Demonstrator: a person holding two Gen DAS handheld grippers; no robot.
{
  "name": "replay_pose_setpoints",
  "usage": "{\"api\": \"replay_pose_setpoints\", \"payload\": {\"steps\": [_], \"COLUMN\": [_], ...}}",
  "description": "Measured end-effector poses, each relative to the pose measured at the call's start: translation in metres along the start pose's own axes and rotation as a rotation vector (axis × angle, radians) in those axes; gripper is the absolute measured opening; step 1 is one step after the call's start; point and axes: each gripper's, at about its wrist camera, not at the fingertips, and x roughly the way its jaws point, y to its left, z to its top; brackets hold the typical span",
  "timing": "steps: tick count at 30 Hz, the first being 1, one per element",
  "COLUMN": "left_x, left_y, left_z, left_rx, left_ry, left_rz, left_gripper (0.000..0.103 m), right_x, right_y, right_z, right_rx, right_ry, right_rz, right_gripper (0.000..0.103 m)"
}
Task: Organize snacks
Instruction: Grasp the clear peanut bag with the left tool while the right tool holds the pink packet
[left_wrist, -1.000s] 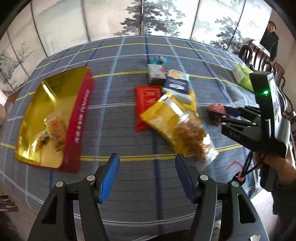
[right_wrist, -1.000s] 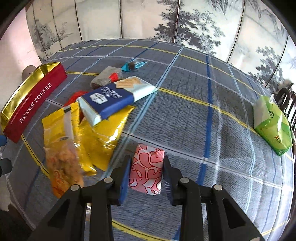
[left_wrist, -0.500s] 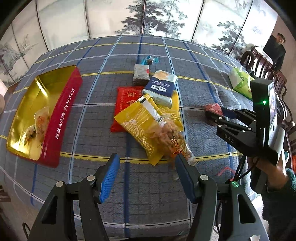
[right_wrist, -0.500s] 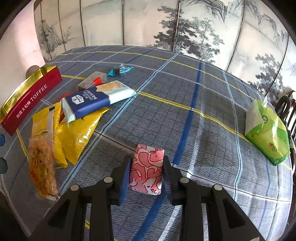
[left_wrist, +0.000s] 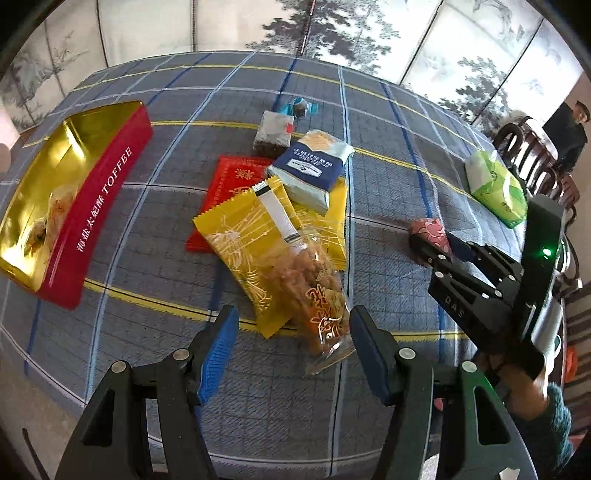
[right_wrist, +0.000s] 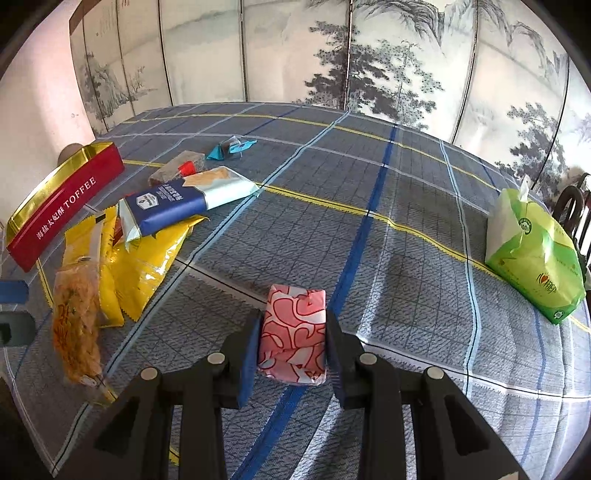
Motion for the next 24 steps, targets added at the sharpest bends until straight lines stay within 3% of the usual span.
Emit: {"api": "replay_pose_setpoints", "payload": {"steps": [11, 17, 24], "left_x": [0.022, 0.031, 0.029], "left_y": [-0.006, -0.011, -0.003], "left_z": [0.003, 0.004, 0.003], "left_rx": [-0.062, -0.038, -0.009], "left_ry": [0.039, 0.009, 0.006], "left_rz": [0.037, 0.071, 0.069], "left_gripper": [0.058, 0.066, 0.067], "right_x": [0.000, 0.001, 0.001], "right_y": [-0.002, -0.004, -0.004], "right_z": [0.000, 0.001, 0.001], "right_rx": [0.002, 0.010, 0.019], "right_ry": [-0.001, -0.002, -0.004], "right_rz": [0.003, 0.014, 0.025], "right_gripper": [0.032, 0.032, 0.032]}}
